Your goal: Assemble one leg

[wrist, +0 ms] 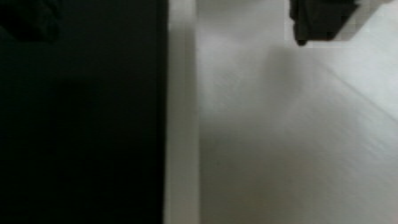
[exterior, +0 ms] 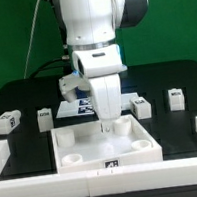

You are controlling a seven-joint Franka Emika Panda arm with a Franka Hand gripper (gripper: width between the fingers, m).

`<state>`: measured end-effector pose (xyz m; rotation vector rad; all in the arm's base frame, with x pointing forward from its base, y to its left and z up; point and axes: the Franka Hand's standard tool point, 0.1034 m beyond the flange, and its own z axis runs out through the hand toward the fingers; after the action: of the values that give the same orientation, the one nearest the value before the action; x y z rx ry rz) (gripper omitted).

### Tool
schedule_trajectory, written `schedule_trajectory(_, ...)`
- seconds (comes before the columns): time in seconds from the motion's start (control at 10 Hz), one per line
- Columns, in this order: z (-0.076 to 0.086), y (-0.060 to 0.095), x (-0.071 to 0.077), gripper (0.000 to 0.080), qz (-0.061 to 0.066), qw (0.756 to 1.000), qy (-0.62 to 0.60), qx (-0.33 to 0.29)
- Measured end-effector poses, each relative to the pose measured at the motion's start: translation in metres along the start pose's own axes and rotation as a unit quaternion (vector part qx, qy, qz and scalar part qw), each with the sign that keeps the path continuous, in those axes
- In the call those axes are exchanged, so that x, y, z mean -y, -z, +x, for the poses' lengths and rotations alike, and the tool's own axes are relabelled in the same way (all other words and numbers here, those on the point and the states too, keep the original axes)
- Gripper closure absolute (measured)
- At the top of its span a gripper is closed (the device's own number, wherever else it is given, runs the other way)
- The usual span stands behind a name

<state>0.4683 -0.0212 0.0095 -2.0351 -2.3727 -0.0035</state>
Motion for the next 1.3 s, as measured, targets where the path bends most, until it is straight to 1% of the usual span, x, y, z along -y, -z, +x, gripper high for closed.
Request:
schedule_trajectory(0.2,0.0003,-0.0041,0.0019,0.015,0.002,1.0,-0.001,-0.001)
schedule_trajectory(0.3,-0.0001,-0.0036,0.0011,0.018,0.001,1.0,-0.001,-0.001)
schedule_trajectory(0.4,0.0,-0.004,0.0013,0.018,0.001,1.0,-0.001,-0.001)
schedule_trajectory(0.6,0.0,-0.0042,0.0015,0.0508,0.001,1.0,-0.001,-0.001)
schedule_trajectory(0.7,0.0,-0.0043,0.0016,0.0508,0.001,1.0,-0.001,-0.001)
schedule_trajectory(0.8,0.0,-0.0044,0.0016,0.066,0.002,1.0,-0.001,-0.001)
schedule_trajectory(0.9,0.0,-0.0041,0.0011,0.0742,0.001,1.0,-0.001,-0.001)
schedule_trajectory(1.3,-0.0001,-0.0041,0.001,0.0742,0.001,1.0,-0.001,-0.001)
